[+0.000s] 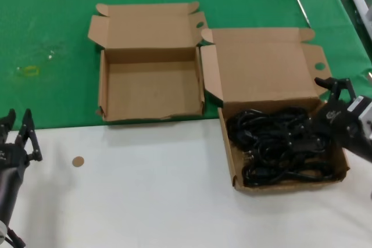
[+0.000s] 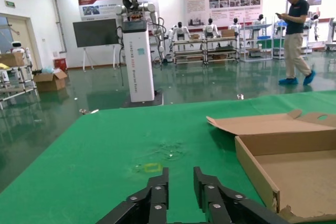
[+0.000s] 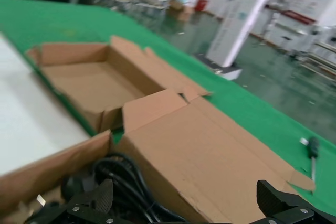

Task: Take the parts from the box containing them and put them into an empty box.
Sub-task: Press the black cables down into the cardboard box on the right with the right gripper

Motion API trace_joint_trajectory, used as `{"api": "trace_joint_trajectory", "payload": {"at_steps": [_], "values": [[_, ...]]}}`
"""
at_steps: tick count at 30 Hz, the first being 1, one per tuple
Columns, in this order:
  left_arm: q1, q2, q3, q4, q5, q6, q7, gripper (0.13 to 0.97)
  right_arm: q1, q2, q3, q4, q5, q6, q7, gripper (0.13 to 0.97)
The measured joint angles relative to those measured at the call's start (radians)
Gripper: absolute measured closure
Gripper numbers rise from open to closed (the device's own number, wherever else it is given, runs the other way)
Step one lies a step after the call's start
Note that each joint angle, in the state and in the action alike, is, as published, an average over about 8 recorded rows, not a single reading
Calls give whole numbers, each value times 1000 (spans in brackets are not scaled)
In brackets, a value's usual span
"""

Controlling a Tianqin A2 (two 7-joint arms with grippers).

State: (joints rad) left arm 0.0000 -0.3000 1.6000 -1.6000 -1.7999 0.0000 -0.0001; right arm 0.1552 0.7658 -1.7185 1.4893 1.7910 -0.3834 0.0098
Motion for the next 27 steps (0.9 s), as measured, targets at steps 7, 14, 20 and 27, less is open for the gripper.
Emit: {"api": "trace_joint_trajectory", "payload": {"at_steps": [7, 14, 20, 27], "values": [[0, 0, 0, 0, 0, 0, 0, 840, 106, 93, -25, -47, -20, -188, -96, 129], [0, 0, 0, 0, 0, 0, 0, 916, 227, 150, -75, -82, -64, -365, -236, 129], [0, 0, 0, 0, 0, 0, 0, 938, 326, 177, -127, -109, -106, -506, -359, 129], [0, 0, 0, 0, 0, 0, 0, 945, 427, 175, -183, -141, -172, -605, -428, 129]]}}
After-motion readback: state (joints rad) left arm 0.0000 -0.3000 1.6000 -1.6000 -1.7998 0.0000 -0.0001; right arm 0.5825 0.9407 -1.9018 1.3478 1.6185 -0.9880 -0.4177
